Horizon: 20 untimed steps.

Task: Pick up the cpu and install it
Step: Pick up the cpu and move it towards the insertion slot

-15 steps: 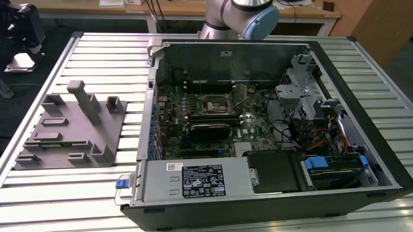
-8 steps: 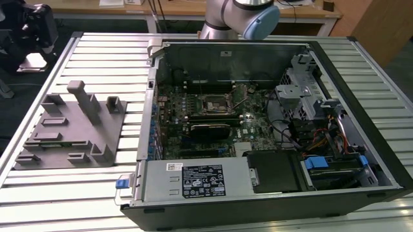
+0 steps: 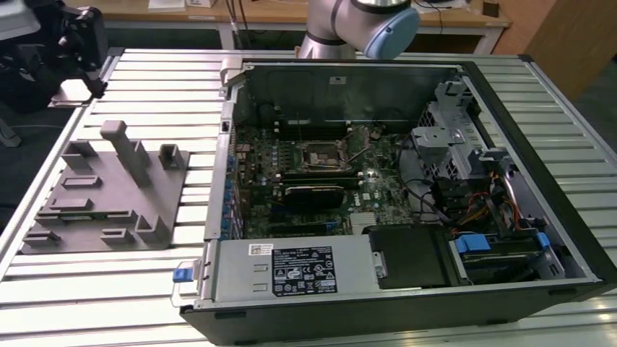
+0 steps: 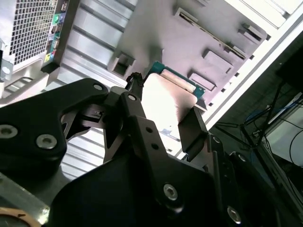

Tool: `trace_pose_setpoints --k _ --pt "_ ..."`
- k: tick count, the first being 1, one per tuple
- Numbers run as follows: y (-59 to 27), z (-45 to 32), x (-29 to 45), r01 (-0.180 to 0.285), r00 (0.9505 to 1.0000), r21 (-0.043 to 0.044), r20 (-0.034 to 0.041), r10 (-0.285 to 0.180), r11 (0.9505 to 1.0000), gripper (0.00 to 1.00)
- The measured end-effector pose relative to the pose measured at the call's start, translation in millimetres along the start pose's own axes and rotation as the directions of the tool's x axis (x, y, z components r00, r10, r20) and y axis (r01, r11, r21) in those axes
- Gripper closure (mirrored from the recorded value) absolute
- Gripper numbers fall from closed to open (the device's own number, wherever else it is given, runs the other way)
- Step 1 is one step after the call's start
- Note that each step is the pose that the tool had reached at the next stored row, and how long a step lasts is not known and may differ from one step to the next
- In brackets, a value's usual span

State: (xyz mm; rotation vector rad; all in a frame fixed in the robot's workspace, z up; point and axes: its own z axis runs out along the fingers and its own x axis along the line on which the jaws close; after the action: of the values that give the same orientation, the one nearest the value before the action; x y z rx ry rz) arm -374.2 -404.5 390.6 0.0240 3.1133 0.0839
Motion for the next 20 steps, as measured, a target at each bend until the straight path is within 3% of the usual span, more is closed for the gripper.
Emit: trace_pose_setpoints --k 13,20 --pt "0.7 1.2 -45.5 0.000 1.0000 0.0001 -0.0001 0.000 1.0000 0.45" --pt "1.1 2.1 -73.5 0.000 1.0000 -0.0001 0.0000 0.000 1.0000 0.45"
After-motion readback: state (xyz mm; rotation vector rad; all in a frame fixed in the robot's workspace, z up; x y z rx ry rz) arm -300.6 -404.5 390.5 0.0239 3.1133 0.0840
